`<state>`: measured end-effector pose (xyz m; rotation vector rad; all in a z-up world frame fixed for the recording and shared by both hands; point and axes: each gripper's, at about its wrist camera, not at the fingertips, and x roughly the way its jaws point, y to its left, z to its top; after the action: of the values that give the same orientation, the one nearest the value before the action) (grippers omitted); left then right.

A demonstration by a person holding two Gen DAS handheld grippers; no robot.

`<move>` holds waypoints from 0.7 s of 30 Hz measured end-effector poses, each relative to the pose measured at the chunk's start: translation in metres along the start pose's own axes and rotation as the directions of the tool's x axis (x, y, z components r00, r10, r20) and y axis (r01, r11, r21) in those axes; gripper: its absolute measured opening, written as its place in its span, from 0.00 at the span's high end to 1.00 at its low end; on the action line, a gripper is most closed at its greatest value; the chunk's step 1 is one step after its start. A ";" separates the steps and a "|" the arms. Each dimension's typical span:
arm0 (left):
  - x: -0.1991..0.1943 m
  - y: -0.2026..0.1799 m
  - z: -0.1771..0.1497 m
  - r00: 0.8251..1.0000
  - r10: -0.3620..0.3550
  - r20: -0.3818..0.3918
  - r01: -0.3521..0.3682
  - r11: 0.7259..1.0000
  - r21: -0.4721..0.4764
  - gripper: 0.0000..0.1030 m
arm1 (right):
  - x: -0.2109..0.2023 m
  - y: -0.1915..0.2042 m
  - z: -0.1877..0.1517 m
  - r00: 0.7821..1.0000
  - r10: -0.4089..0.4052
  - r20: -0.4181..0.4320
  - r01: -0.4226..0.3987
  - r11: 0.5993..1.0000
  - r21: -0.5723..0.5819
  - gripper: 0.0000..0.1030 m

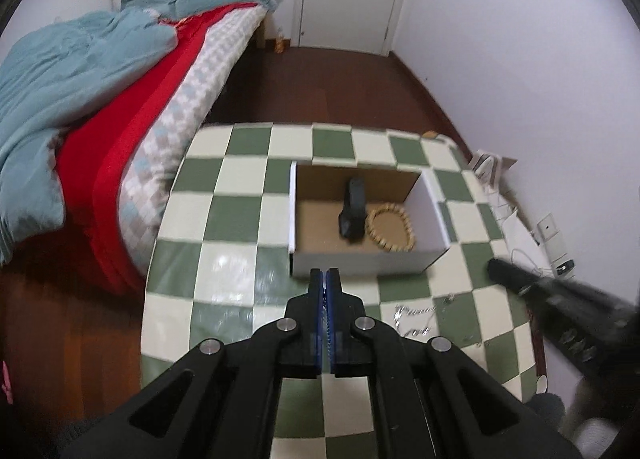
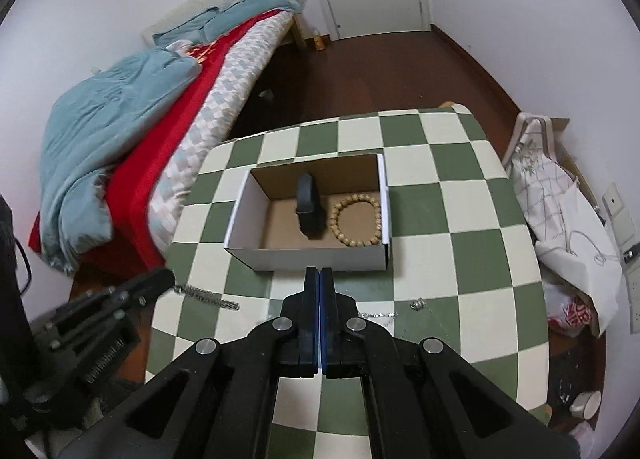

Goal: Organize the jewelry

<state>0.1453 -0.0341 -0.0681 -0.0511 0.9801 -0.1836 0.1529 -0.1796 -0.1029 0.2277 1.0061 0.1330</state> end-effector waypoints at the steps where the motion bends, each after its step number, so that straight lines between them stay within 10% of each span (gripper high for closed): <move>1: -0.002 -0.001 0.004 1.000 0.000 0.007 0.000 1.000 0.006 1.00 | 0.006 -0.004 0.002 1.000 0.025 -0.013 -0.025 1.000 0.013 1.00; 5: 0.002 -0.002 0.007 1.000 0.013 0.011 -0.014 1.000 0.025 1.00 | 0.051 -0.026 -0.003 0.989 0.062 -0.131 -0.055 0.997 0.060 0.98; 13: 0.039 0.010 -0.014 0.997 0.042 -0.065 -0.040 0.999 0.027 1.00 | 0.133 -0.027 -0.034 0.964 -0.037 -0.263 0.008 0.994 -0.109 0.60; 16: 0.050 0.020 -0.021 0.995 0.042 -0.095 -0.042 0.999 0.000 1.00 | 0.150 -0.013 -0.046 0.952 -0.136 -0.275 0.079 0.975 -0.207 0.61; 18: 0.055 0.030 -0.024 0.994 0.035 -0.105 -0.038 0.999 -0.027 1.00 | 0.150 -0.006 -0.050 0.952 -0.185 -0.242 0.126 0.963 -0.238 0.89; 21: 0.063 0.057 -0.030 0.992 0.007 -0.126 -0.024 0.991 -0.132 0.96 | 0.147 -0.010 -0.052 0.955 -0.162 -0.249 0.114 0.974 -0.197 0.92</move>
<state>0.1624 0.0120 -0.1436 -0.1558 1.1167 -0.1080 0.1869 -0.1507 -0.2523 -0.0289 1.2640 0.1277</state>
